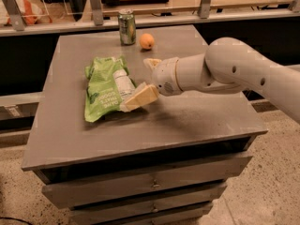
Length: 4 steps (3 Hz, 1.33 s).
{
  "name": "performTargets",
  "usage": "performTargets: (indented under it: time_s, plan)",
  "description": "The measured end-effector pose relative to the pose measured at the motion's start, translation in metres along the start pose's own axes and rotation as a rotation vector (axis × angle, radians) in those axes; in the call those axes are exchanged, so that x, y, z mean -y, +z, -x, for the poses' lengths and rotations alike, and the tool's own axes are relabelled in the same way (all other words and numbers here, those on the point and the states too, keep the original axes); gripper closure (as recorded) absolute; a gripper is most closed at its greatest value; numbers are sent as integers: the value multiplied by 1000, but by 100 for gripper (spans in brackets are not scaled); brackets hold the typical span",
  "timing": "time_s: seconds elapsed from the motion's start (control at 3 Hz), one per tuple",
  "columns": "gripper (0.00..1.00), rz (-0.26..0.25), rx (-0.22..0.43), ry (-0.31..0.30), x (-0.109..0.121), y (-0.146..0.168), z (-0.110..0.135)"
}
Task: Move green rice chip bag near orange
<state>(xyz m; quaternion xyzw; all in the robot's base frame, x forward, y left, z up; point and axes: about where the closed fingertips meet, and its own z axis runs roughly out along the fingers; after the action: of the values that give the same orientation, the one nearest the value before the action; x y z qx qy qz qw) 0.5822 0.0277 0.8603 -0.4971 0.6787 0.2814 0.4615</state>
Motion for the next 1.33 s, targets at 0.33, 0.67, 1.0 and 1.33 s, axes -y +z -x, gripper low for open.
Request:
performTargets:
  time_s: [0.33, 0.67, 1.0, 1.33]
  plan:
    - [0, 69, 15, 0, -6, 16, 14]
    - [0, 133, 6, 29, -10, 33, 10]
    - [0, 154, -24, 56, -12, 46, 6]
    - [16, 138, -72, 81, -11, 50, -1]
